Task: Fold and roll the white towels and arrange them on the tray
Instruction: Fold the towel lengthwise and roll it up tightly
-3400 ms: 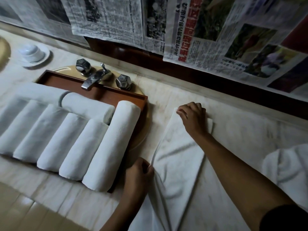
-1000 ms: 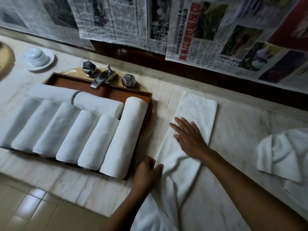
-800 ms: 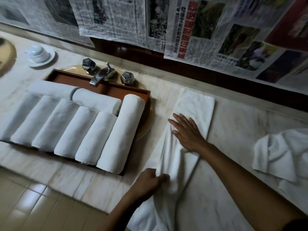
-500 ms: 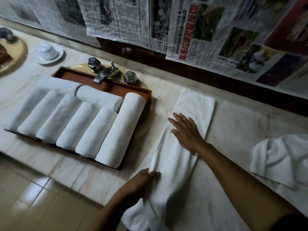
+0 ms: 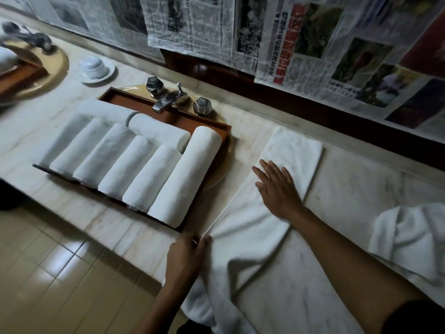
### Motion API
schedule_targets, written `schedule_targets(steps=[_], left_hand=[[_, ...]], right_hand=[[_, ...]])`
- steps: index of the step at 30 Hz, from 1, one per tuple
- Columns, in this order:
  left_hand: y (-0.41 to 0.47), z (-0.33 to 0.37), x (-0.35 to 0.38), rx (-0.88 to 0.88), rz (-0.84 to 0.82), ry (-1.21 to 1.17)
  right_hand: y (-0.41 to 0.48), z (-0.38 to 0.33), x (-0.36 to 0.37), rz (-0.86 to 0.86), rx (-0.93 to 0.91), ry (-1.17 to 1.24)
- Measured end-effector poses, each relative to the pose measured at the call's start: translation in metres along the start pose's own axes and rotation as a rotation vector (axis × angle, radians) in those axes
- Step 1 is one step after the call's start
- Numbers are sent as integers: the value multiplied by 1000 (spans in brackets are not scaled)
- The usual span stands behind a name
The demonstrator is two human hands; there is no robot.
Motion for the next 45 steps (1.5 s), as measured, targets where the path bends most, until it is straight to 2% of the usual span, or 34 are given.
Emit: schedule_targets(steps=[4,7,9,12,14,18,20,22,24,30,34,36,40,45], left_hand=[[5,1,1,-17,5,59],[4,2,1,-12,-2,67],[2,3,1,-7,2,75],[4,2,2,-3,-28,90],[4,5,4,9,-109,88],[-12,0,18,-28,-427,52],[-23,-8,18,-11,-482,54],[-34,-13,16,-76,-542,-258],[-46,-17,18,-228,-589,-602],[-46,-35,8,-335,-335,-635],[-38,-39,-11,-143,-72,-247],[-40,-42,-14,-119,3,-177],[-41,-45,-9,-103,91,-143],[-36,-50,-1,-88,91,-46]], right_hand=[[2,-2,1,25,8,-26],[-7,-17,-11,145,31,34],[-26,-41,-11,215,-50,100],[-54,-67,9,90,-82,99],[-53,-62,15,25,-38,72],[-41,-50,12,-21,-13,42],[-40,-49,11,-14,-18,38],[-38,-47,9,-1,-25,21],[-37,-45,8,0,-25,9],[-38,-47,7,4,-35,9],[-39,-45,6,13,-29,18],[-39,-47,6,15,-29,26],[-39,-45,6,26,-24,23],[-39,-45,5,69,-22,0]])
Point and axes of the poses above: each hand's wrist, its own y-axis towards the middle knuckle, its own x-axis out of the palm, z = x × y, the point moved 7 cm from there along y, towards the middle knuckle, and after that the axes turned 2 degrees about x, right-handed, at the moved point
